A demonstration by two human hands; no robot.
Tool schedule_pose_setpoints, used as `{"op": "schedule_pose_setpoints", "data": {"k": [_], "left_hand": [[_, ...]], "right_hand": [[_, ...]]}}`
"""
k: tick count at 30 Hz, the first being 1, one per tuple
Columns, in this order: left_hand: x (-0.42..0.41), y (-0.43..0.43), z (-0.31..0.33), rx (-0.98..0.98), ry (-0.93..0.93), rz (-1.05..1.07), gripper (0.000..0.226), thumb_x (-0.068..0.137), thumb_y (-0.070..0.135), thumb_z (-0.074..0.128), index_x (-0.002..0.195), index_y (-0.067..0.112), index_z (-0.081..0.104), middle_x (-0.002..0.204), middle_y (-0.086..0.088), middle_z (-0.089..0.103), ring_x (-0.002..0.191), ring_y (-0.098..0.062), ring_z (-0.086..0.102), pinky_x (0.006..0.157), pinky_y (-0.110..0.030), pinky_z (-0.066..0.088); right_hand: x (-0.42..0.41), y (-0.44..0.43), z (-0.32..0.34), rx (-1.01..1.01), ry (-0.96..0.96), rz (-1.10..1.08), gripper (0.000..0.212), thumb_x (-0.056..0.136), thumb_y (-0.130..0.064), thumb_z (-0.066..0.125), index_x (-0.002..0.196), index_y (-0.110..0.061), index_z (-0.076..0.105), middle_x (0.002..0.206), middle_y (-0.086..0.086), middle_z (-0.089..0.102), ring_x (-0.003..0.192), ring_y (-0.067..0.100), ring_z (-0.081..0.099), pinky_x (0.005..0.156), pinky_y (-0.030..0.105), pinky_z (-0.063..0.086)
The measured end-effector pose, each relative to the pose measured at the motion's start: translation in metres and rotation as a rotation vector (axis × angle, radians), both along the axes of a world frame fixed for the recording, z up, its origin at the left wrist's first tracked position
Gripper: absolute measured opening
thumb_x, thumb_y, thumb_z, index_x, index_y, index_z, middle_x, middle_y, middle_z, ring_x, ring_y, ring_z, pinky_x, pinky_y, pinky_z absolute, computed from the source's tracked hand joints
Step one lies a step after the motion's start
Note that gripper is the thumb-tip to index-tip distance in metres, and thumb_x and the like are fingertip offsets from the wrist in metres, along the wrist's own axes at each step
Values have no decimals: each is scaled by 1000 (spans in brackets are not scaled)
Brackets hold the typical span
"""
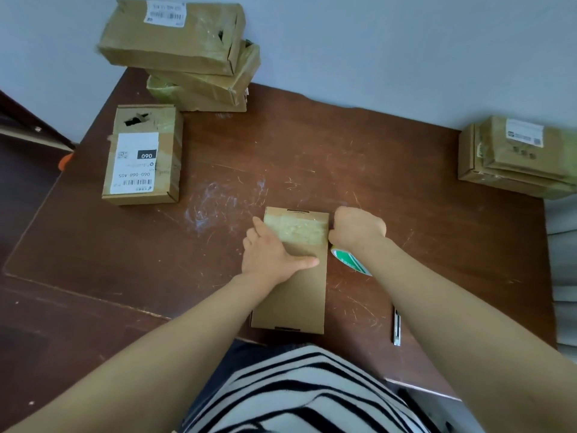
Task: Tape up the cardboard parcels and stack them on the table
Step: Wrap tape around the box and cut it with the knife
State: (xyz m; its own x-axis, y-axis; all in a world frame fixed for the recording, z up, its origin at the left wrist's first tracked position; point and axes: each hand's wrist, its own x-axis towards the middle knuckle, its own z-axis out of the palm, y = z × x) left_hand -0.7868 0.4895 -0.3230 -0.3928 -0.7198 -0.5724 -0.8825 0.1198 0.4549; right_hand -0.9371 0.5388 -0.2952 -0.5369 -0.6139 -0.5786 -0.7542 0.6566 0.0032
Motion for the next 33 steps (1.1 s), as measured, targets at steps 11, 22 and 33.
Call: {"op": "schedule_pose_setpoints", "data": {"k": [11,22,33], "left_hand": [[-28,21,-2,-85,-164,-9,162,40,67,80,127,20,-48,150,-18,-22,142,-37,-10,113,-51,7],[5,-62,40,493,109,-157,154,35,57,83,146,36,-22,157,3,-6,144,-29,7,115,-49,18],[14,-71,52,511,234,-216,115,71,35,77,151,32,-5,159,1,16,135,-16,34,105,-37,37]], "right_hand": [[3,-1,8,11,-10,-7,7,83,-12,49,85,-16,52,65,-4,50,60,17,50,54,26,37],[-28,3,48,-337,-594,-297,97,73,-43,78,150,-33,20,148,2,39,123,18,49,100,30,41],[15,-36,73,-270,-362,-133,24,75,-39,75,87,-18,73,85,1,70,82,17,65,77,35,54]]}}
